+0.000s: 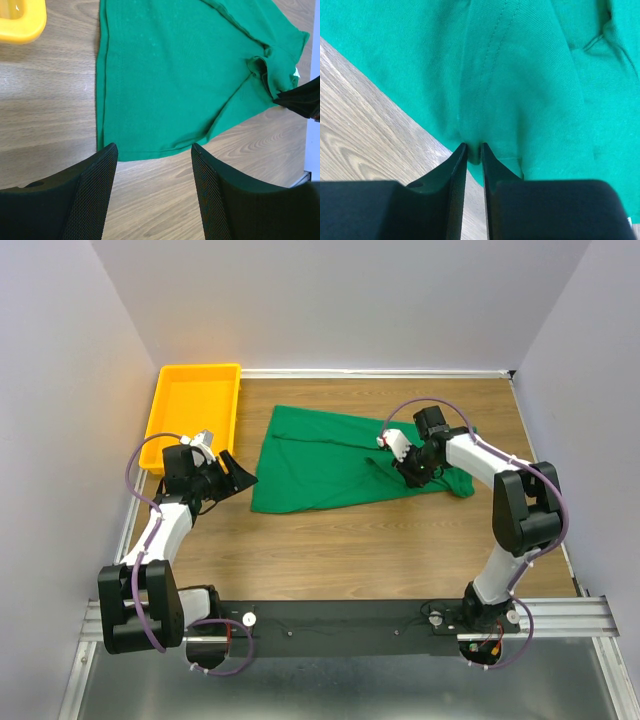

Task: Fold and stack the t-shirts
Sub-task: Fold the tshirt

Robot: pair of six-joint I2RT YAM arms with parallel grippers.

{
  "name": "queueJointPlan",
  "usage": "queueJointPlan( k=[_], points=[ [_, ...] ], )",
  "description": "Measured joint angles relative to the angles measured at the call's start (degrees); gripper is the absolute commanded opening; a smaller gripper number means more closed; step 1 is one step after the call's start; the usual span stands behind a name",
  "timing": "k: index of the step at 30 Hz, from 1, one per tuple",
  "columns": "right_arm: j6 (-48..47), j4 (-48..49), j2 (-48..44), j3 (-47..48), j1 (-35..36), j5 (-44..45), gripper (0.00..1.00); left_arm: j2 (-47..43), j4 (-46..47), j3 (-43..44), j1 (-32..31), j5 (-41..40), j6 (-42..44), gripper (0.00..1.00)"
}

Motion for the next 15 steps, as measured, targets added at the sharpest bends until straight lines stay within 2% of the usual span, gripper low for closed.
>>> queueJointPlan(
  k=[3,10,12,15],
  points=[
    [0.0,-0.07,0.0,0.09,0.0,0.0,0.25,0.07,0.0,0.0,0.0,0.02,0.0,0.68],
    [0.02,-0.26,0.0,0.09,0.0,-0.31,0.07,0.46,0.02,0.0,0.0,0.07,0.0,0.68],
    [-0.09,-0.39,0.0,0.09,0.0,-0.44,0.07,0.46,0.04,0.0,0.0,0.07,0.0,0.68],
    [-0.13,-0.52,-0.02,0.09,0.0,-0.55,0.01,0.46,0.04,0.0,0.0,0.09,0.0,0.68]
  ],
)
